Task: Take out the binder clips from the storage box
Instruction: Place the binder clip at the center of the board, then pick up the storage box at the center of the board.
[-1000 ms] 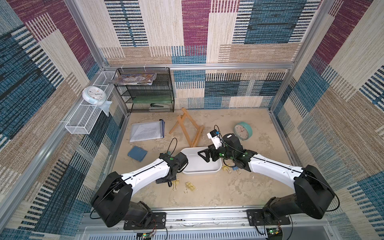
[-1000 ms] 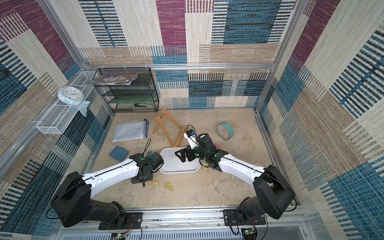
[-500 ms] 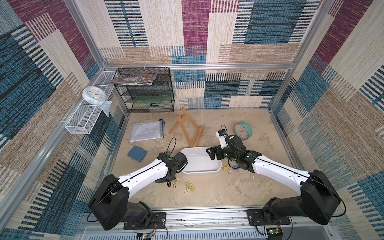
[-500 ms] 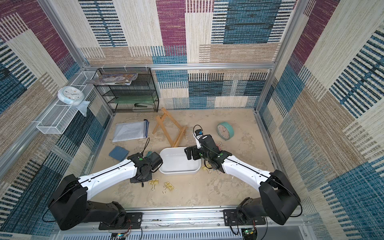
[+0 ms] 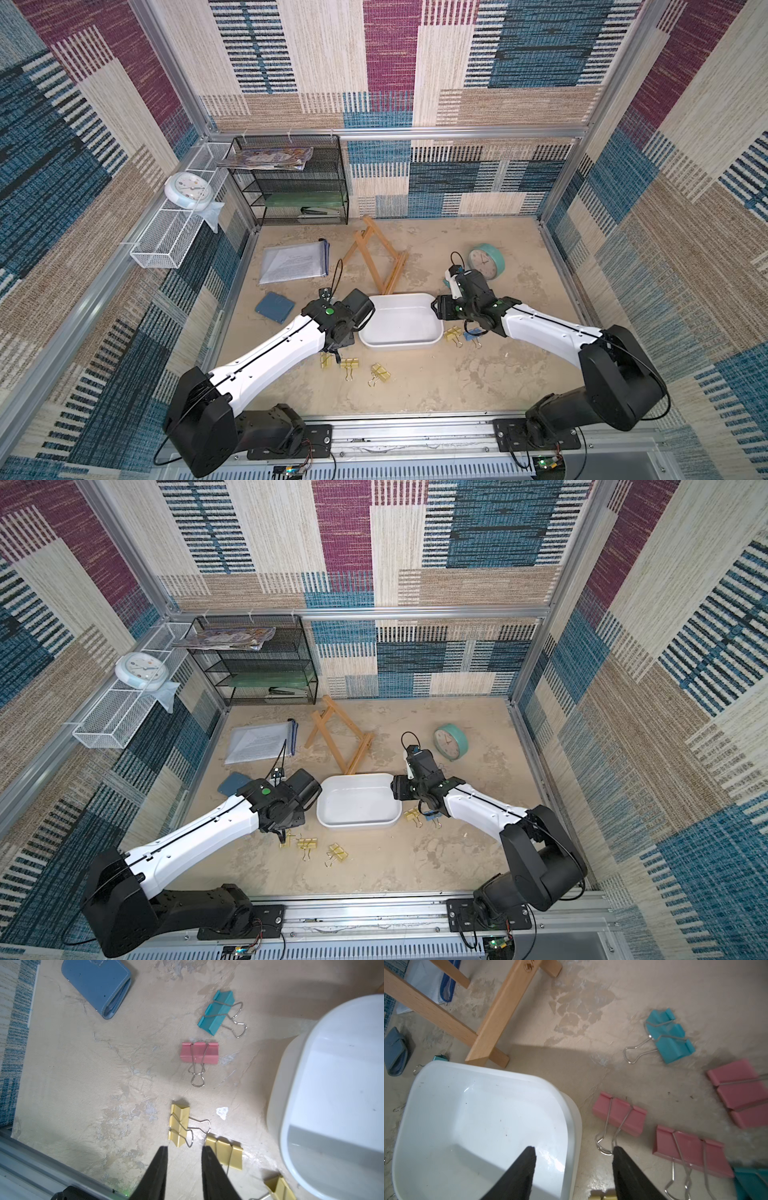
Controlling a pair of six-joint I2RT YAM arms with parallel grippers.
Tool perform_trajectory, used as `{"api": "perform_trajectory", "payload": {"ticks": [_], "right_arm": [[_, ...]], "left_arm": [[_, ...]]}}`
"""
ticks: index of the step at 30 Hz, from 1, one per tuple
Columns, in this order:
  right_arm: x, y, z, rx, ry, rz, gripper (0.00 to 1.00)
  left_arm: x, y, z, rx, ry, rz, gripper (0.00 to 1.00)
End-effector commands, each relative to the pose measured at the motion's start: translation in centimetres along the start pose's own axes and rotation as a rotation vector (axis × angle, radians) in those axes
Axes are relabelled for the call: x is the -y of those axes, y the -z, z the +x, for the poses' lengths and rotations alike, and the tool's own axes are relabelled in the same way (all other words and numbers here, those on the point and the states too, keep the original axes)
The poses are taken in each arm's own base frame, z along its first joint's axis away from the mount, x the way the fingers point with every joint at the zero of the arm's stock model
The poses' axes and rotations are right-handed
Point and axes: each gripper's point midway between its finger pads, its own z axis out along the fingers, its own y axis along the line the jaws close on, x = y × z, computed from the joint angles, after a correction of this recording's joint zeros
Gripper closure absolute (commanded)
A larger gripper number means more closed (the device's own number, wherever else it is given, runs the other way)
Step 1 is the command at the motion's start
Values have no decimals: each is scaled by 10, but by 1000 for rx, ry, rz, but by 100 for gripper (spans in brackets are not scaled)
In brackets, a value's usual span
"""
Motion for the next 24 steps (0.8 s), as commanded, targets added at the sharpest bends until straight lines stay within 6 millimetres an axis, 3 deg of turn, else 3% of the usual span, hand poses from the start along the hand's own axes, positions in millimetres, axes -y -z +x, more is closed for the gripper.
{"api": "perform_trajectory", "payload": {"ticks": [1, 7, 11, 18, 24], "right_arm": [[-5, -5, 8, -51, -7, -30, 49], [-10, -8, 4, -56, 32, -48, 79], [-9, -8, 2, -59, 50, -35, 81], [-15, -13, 4, -72, 74, -66, 98], [-20, 8, -21, 151, 89, -77, 100]], "left_arm": [[6, 5, -4, -5, -29, 25, 67], [13, 6, -8, -9, -36, 34, 67], [17, 4, -6, -14, -33, 49, 68], [22, 2, -5, -22, -28, 67, 68], [32, 7, -11, 15, 25, 145, 68]]}}
